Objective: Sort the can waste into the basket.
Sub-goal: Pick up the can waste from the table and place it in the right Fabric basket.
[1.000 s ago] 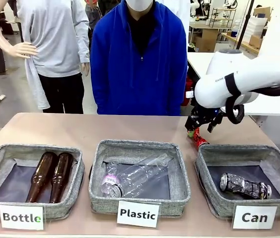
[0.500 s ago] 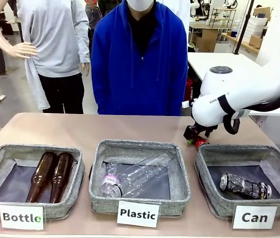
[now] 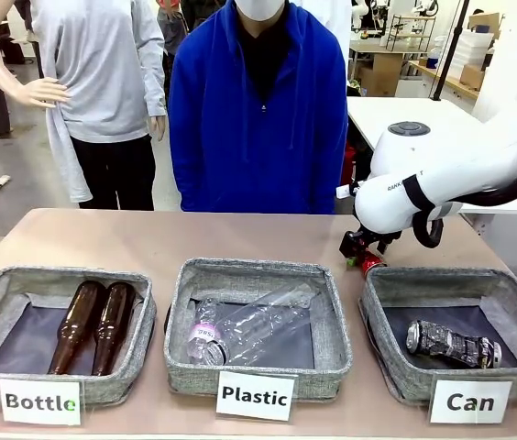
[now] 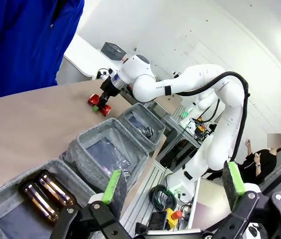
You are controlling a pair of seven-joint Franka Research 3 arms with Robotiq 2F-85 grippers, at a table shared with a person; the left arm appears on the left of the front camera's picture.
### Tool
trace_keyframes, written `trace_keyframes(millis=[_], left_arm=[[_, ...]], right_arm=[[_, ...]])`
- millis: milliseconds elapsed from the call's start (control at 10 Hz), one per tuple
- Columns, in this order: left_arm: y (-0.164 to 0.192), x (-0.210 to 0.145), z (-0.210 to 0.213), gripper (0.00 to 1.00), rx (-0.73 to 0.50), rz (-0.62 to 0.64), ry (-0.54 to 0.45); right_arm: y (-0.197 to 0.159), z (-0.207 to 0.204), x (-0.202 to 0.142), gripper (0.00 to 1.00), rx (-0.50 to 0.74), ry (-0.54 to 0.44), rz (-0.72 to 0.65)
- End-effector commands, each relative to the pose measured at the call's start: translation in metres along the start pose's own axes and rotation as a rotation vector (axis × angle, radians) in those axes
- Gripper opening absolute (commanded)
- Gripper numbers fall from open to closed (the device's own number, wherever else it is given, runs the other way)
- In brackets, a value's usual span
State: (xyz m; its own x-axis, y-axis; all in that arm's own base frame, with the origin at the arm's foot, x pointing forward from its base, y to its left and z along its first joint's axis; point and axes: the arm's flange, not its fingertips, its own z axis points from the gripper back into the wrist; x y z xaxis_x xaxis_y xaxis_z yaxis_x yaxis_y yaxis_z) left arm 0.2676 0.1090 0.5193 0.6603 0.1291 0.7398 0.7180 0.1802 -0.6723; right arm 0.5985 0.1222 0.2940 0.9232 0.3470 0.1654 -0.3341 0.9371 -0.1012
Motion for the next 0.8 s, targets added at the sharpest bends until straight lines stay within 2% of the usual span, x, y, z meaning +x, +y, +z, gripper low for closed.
trace_keyframes(millis=[0, 100, 300, 400, 600, 700], left_arm=[[-0.0037, 0.0032, -0.0009, 1.0, -0.013, -0.002, -0.015], [-0.0037, 0.0032, -0.0009, 1.0, -0.013, -0.002, -0.015], [-0.0037, 0.0032, -0.0009, 1.0, -0.013, -0.002, -0.015], [-0.0037, 0.0032, -0.0009, 1.0, -0.013, -0.002, -0.015], [-0.0037, 0.0032, -0.0009, 1.0, -0.013, -0.002, -0.015], [-0.0037, 0.0032, -0.0009, 1.0, -0.013, -0.002, -0.015]], right_arm=[[0.0007, -0.0011, 0.003, 0.36, 0.006, 0.01, -0.003], [0.0004, -0.0002, 0.0039, 0.0, 0.006, 0.016, -0.008], [-0.0005, -0.0003, 0.0055, 0.0, 0.006, 0.018, -0.012], [-0.0014, 0.0004, 0.0061, 0.19, 0.006, 0.018, -0.016], [-0.0024, 0.0019, 0.0057, 0.0, 0.01, 0.011, -0.016], [-0.0026, 0.0018, 0.0059, 0.0, 0.012, 0.012, -0.018]])
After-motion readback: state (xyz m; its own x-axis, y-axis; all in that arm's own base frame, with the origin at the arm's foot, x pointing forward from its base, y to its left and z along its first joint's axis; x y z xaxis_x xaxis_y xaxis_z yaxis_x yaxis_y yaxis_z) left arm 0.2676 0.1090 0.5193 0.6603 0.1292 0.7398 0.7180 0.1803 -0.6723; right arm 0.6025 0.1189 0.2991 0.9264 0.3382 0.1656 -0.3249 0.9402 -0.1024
